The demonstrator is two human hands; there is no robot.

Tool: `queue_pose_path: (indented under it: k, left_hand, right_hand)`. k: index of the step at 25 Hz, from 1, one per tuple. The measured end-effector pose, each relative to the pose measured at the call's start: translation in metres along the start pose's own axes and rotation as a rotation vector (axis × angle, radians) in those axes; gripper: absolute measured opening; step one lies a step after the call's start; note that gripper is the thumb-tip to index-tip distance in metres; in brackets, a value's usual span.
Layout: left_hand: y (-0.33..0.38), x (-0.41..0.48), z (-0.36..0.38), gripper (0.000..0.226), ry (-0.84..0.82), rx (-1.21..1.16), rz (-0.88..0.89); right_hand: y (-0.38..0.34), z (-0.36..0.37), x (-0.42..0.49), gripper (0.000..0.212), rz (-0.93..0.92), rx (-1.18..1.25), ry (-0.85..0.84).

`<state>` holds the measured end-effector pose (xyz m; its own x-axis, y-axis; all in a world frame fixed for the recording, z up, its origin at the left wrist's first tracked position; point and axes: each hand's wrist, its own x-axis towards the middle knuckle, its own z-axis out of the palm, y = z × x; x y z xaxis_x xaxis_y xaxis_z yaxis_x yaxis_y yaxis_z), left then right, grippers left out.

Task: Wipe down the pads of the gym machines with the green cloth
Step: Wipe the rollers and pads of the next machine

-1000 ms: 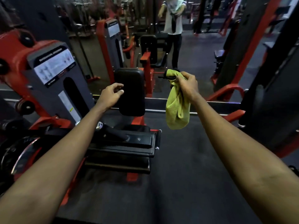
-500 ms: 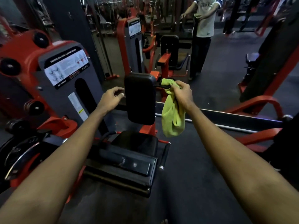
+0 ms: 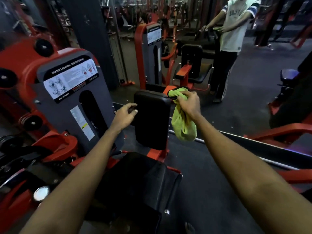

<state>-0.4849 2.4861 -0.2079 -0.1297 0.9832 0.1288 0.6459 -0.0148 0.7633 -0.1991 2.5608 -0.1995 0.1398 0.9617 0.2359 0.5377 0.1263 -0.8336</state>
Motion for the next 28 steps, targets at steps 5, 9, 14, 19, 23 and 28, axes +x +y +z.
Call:
queue_pose_path:
  k: [5,9,14,19,23,28]
  left_hand:
    - [-0.031,0.062,0.039,0.031,0.056,-0.014,-0.11]
    - [-0.043,0.11,0.065,0.035,0.093,0.002,-0.2]
    - [-0.051,0.154,0.091,0.039,0.098,0.014,-0.243]
    - [-0.08,0.18,0.123,0.05,0.044,0.009,-0.29]
    - [-0.106,0.194,0.145,0.067,0.02,-0.026,-0.294]
    - [-0.125,0.185,0.181,0.073,-0.078,-0.089,-0.266]
  right_hand:
    - [0.015,0.052,0.1,0.036,-0.191,-0.091,-0.151]
    - [0.032,0.1,0.172,0.035,-0.346,-0.166,-0.302]
    - [0.042,0.152,0.212,0.041,-0.536,-0.309,-0.525]
    - [0.066,0.178,0.201,0.048,-0.58,-0.478,-0.533]
    - [0.089,0.178,0.194,0.054,-0.682,-0.501,-0.504]
    - [0.064,0.213,0.22,0.055,-0.717,-0.515,-0.61]
